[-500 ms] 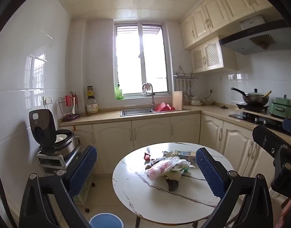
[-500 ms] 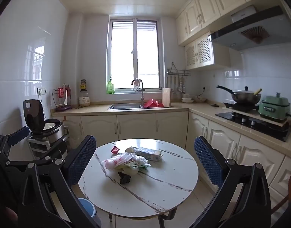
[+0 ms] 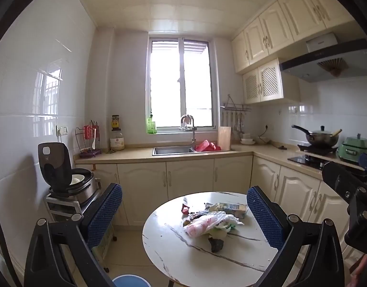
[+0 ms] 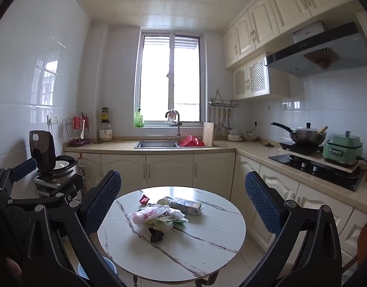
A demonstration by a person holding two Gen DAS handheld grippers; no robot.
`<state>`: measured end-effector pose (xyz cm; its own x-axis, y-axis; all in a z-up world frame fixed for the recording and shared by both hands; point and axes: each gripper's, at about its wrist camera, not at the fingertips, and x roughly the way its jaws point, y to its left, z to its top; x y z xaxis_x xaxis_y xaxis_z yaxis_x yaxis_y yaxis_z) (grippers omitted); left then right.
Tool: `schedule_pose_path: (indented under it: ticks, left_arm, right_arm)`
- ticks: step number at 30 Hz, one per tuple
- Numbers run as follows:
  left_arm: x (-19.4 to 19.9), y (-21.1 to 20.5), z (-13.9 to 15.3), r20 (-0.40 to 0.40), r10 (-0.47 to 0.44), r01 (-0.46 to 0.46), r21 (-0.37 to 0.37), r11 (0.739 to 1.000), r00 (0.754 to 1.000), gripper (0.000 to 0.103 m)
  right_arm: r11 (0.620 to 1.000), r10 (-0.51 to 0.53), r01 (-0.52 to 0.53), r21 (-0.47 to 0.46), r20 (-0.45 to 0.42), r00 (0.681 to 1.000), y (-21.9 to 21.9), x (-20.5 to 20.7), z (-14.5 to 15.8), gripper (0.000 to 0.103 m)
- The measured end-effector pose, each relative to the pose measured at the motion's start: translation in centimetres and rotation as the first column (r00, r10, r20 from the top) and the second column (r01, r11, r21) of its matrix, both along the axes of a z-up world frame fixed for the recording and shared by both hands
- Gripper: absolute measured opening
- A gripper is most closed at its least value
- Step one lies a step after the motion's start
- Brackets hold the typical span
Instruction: Collect trash
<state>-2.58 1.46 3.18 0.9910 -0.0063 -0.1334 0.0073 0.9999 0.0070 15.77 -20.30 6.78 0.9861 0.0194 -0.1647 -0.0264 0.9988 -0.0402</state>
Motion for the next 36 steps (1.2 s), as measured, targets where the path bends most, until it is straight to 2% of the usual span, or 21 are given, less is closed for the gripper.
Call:
schedule_pose_path:
  ticks: [3, 10, 36]
  left_arm:
    - [0.0, 0.1, -1.0, -0.002, 0.006, -0.006, -0.004, 1.000, 1.000, 0.102]
    - [-0.2, 0.2, 0.2, -0.004, 0.010, -0.010, 0.001, 1.000, 1.000, 0.102]
    - [0.8, -0.1, -0.8, 0.004, 0.012, -0.012, 0.008, 1.000, 1.000, 0.102]
  right_arm:
    - [1.000, 0.005, -0.005, 0.000, 0.005, 1.000, 0.1, -0.1, 0.1, 0.103]
    - [1.000, 0.003, -0.003, 0.010, 0.007, 1.000, -0.2, -0.1, 0.0, 0.103]
    - [1.000, 0.008, -0.008, 0.017, 0.012, 1.000, 0.1, 0.5, 0.0, 0.103]
